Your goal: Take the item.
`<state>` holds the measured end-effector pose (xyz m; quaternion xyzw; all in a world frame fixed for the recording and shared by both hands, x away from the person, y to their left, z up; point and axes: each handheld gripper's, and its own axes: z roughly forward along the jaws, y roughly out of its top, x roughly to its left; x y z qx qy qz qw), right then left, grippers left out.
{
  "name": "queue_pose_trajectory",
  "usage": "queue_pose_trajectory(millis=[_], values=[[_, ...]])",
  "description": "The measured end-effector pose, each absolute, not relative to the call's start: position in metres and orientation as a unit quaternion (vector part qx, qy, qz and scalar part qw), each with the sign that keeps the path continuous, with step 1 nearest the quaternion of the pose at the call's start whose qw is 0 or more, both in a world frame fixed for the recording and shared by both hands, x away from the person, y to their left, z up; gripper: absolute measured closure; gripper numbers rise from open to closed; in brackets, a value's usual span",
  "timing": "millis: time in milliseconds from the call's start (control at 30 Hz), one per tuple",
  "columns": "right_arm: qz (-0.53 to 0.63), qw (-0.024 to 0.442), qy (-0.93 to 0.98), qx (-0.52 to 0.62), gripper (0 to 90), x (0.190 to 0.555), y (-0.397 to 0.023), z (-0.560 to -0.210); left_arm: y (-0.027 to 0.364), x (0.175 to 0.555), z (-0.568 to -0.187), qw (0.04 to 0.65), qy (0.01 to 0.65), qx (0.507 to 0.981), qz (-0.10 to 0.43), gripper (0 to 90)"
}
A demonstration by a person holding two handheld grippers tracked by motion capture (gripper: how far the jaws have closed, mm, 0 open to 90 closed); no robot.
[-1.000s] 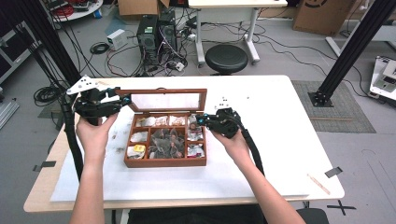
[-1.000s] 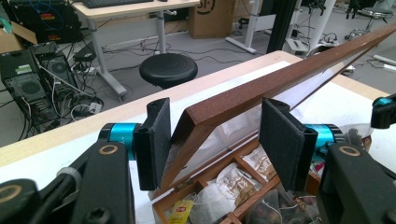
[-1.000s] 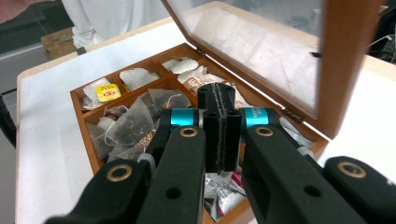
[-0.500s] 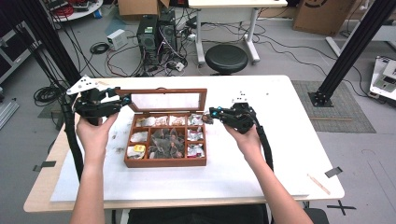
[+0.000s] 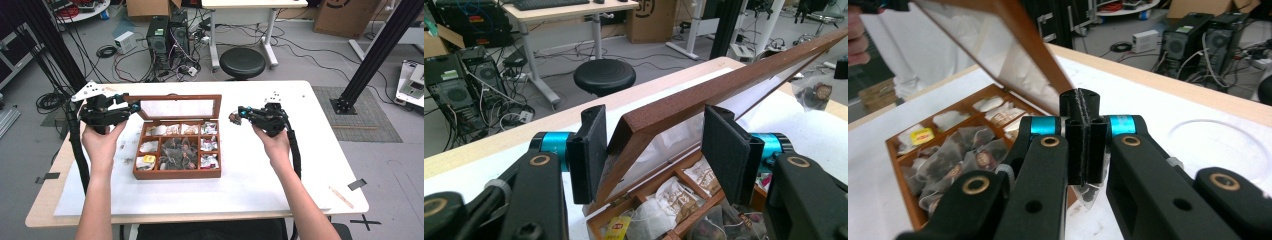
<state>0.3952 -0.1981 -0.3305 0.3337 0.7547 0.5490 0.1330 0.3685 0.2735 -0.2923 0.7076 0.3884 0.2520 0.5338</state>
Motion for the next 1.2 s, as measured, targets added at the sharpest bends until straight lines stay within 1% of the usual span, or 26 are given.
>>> queue_pose_trajectory(millis=[333,567,933,1200], values=[[0.552,0.145,0.738,0.361,90.0,0.408,-0.212,-0.329,0.274,0.369,-0.293,0.535,0.388,0.707,0.252,44.1],[0.553,0.15,0.722,0.388,90.0,0.42,-0.22,-0.334,0.274,0.369,-0.293,0.535,0.388,0.706,0.252,44.1],[0.543,0.165,0.719,0.401,90.0,0.434,-0.218,-0.327,0.274,0.369,-0.293,0.535,0.388,0.707,0.252,44.1],[0.541,0.168,0.708,0.421,90.0,0.447,-0.222,-0.335,0.274,0.369,-0.293,0.537,0.387,0.706,0.251,44.1]])
